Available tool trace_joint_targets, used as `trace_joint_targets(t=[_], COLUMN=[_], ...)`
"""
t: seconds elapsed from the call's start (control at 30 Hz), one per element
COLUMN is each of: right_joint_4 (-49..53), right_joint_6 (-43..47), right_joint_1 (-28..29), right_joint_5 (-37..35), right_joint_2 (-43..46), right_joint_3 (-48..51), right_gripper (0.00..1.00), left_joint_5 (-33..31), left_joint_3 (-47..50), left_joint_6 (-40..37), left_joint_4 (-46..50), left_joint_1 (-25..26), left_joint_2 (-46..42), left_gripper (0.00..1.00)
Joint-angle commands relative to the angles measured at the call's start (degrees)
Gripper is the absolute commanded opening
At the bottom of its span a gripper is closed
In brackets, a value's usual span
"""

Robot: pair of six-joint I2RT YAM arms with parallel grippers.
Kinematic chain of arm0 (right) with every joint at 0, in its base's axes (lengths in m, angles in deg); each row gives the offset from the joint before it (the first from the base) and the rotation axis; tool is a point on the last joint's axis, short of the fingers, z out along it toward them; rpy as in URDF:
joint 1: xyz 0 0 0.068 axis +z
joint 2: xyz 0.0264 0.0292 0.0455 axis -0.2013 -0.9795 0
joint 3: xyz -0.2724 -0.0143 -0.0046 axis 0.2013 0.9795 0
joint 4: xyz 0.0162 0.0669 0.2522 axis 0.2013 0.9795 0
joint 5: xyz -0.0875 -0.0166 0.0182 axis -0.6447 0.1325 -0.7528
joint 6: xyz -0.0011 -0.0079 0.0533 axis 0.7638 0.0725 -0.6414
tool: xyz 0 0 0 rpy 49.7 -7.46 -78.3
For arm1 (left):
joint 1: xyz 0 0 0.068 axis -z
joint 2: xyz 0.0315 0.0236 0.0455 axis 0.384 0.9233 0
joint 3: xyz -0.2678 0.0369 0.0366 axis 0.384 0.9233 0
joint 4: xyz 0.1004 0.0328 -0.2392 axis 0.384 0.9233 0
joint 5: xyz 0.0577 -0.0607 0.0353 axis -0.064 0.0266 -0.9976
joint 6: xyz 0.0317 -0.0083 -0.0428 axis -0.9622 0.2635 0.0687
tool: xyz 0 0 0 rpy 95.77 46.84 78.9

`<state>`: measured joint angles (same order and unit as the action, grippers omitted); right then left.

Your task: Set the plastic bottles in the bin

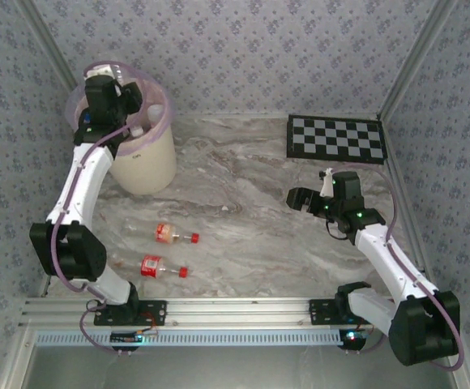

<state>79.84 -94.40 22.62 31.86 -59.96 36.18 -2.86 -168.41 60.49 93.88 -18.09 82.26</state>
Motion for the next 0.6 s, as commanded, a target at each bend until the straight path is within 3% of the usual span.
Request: trace_joint_targets(t=[0.0, 0.13, 0.27, 0.57], right_joint_4=[1.19, 0.58, -1.49, -1.83], right_joint_6=[0.73, 0.82, 0.04, 0.11], right_joint_1=[-0.19, -0.27, -0.03, 0.95], right_joint_5=[-0.78, -0.65, 0.48, 0.19], right_joint_2=[0.73, -0.46, -2.73, -4.52], right_joint_3=[0.03, 0.03, -0.22, -0.98], right_gripper=[1.00, 1.00, 1.00, 1.00], left_joint_5=[-1.09, -0.67, -1.74, -2.45], left_joint_3=[-1.01, -4.92, -9.32, -16.20], left_joint_6=[-1.50, -2.34, -4.09, -5.66], left_joint_4=[1.05, 8.75, 13.78, 20.17], left_joint_1=[-0.69, -1.56, -1.77, -1.79], left_joint_2=[-2.12, -2.76, -3.00, 2.82], left_gripper=[0.64, 0.85, 0.88, 0.58])
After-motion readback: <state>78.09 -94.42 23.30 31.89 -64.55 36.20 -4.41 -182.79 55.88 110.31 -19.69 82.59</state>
